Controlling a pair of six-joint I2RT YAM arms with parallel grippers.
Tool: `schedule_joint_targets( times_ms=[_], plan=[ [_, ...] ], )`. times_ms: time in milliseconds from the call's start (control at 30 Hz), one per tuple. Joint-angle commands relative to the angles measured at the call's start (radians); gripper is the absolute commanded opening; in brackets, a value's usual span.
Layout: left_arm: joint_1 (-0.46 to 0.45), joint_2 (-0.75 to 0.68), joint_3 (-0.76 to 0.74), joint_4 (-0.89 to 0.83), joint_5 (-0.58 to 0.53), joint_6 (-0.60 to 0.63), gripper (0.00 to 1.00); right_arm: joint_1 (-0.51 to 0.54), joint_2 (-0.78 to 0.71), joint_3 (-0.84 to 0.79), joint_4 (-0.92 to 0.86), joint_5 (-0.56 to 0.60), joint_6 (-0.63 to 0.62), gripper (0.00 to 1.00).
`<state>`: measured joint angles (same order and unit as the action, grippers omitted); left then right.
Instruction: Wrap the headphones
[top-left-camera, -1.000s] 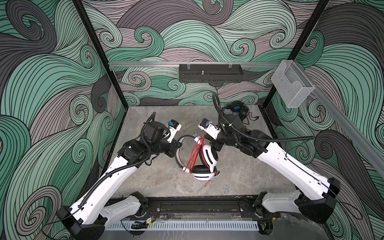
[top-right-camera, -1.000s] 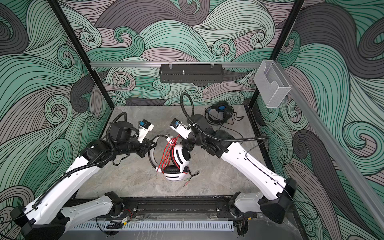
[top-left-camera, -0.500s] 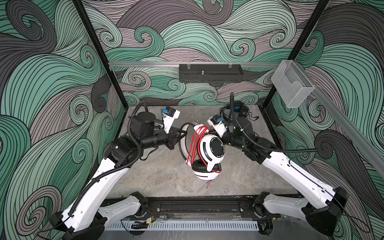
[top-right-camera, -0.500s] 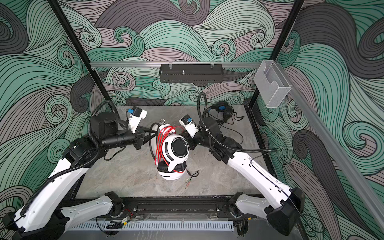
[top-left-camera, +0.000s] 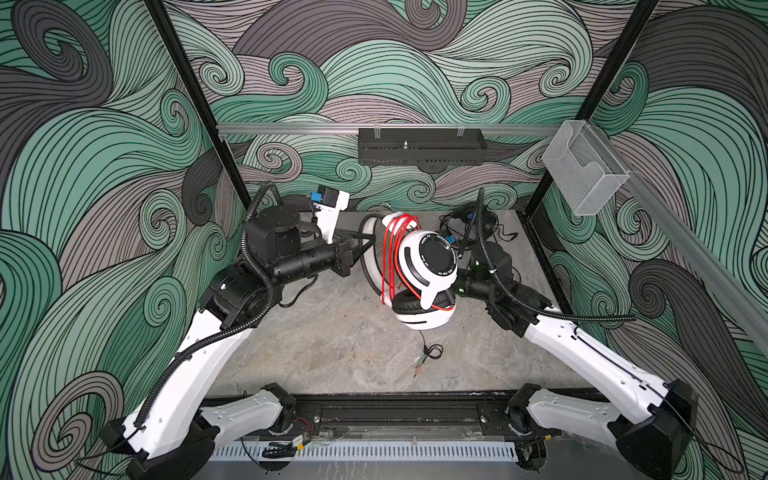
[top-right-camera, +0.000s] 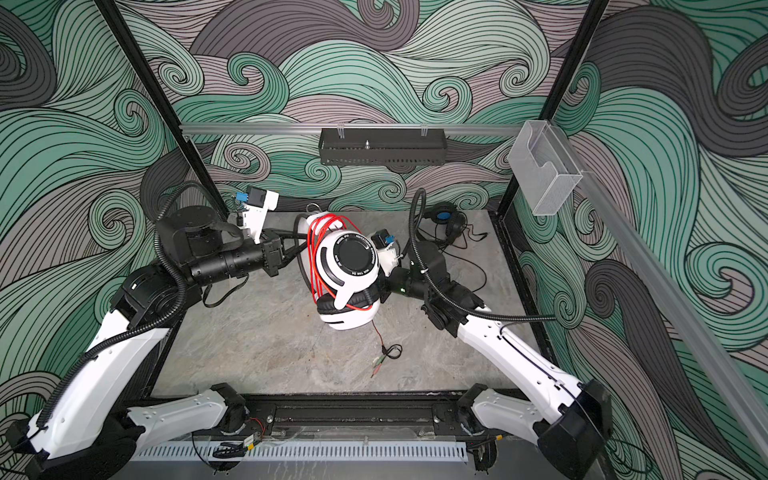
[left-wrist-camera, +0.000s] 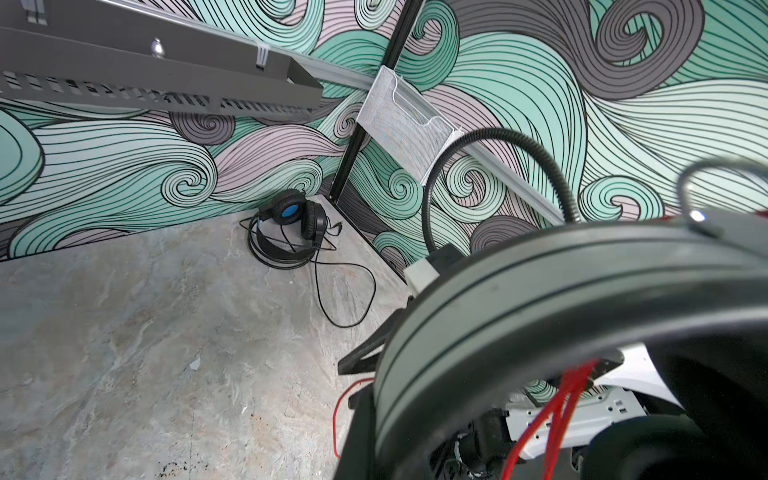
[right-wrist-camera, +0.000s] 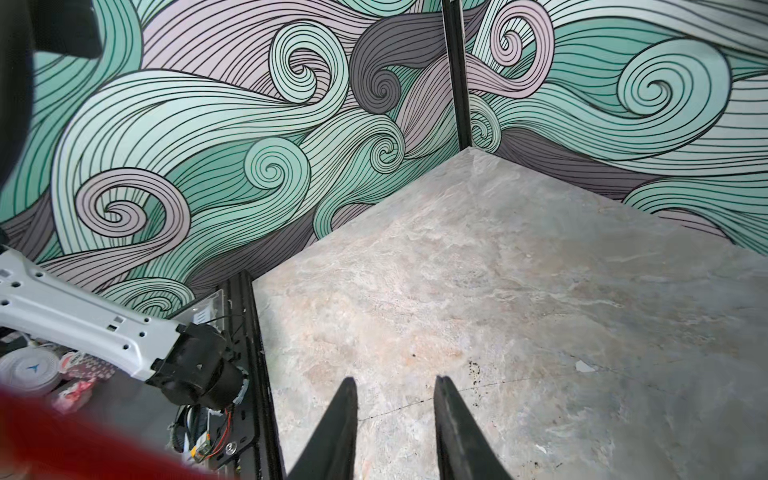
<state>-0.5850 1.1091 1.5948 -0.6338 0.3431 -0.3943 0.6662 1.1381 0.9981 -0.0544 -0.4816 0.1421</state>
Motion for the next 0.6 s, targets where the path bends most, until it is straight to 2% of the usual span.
schedule_joint_targets(
  times_ms=[0,233,567],
  plan=[
    [-0.003,0.002,0.068,0.079,-0.04,-0.087,0.0,-0.004,-0.015,-0.023,0.059,-0.065,0.055,0.34],
    [-0.001,0.014,0.096,0.091,-0.057,-0.117,0.0,-0.004,-0.037,-0.073,0.047,-0.057,0.049,0.34],
    [0.0,0.034,0.148,0.144,-0.028,-0.175,0.0,-0.004,0.096,-0.16,0.24,-0.155,0.168,0.31]
  ],
)
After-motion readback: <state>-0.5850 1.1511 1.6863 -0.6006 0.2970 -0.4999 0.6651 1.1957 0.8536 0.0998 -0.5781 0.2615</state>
